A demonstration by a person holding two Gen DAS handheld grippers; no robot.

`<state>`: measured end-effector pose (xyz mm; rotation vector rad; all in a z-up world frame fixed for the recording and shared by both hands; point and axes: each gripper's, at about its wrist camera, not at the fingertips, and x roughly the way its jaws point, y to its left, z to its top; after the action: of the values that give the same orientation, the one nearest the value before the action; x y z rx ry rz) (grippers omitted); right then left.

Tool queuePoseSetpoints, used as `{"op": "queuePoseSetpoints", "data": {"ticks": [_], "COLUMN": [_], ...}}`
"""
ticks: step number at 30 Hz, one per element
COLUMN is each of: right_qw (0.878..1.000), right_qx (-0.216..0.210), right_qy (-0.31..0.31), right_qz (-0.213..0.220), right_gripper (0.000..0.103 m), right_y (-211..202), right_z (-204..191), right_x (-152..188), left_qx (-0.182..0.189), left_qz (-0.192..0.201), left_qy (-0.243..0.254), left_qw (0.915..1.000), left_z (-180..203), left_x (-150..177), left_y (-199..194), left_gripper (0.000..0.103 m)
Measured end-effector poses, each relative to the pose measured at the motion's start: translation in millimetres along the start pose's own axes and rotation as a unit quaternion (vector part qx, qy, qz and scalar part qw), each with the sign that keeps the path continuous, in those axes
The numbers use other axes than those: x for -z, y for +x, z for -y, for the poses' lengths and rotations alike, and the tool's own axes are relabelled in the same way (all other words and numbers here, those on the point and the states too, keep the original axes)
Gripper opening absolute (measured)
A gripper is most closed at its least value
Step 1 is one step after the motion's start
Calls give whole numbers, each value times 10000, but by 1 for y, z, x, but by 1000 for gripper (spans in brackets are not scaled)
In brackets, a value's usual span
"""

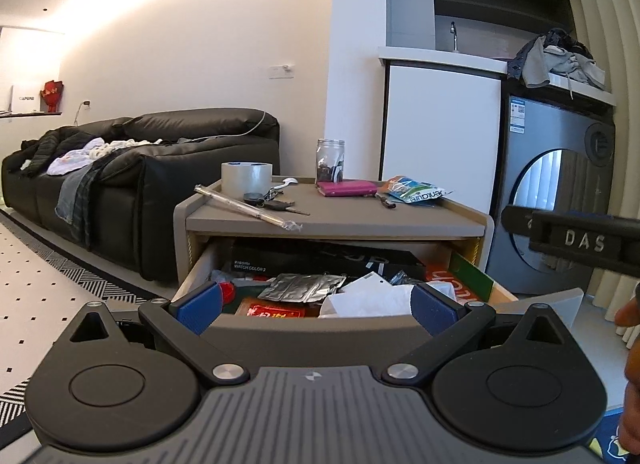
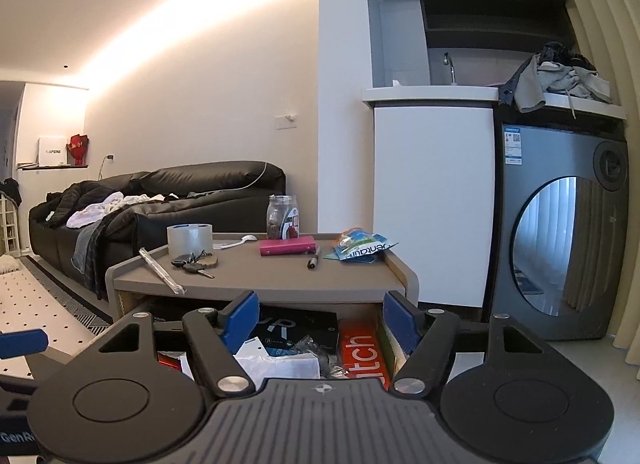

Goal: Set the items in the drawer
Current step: 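Move the left gripper to the open drawer's front panel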

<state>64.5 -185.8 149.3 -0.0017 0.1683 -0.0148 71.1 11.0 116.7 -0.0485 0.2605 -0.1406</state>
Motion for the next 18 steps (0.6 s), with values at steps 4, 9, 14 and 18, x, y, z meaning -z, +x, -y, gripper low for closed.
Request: {"op": "queuePoseSetpoints", "data": {"ticks": [4,9,14,18], "right_qw": [10000,10000,9999,10000], "right_qx": [-2,-35,-74,-79], "right_qy": [34,50,71,14], "right_qz": [-19,-15,2,22], "right_gripper": [72,72,72,72], "right_y": [-4,-6,-7,-9], "right_z": [2,3,4,4], "right_x": [2,3,3,6], "left_qx": [23,16,13,-26], "left_qz": [-14,-60,-89,-121], "left_qy": [-20,29,-17,14], "left_qw": [10000,10000,10000,9999], "left_z": [4,12,17,22], "left_x": [10,20,30,37], "left_y": [-1,-1,-1,-1], "left_gripper": [103,103,100,98]}}
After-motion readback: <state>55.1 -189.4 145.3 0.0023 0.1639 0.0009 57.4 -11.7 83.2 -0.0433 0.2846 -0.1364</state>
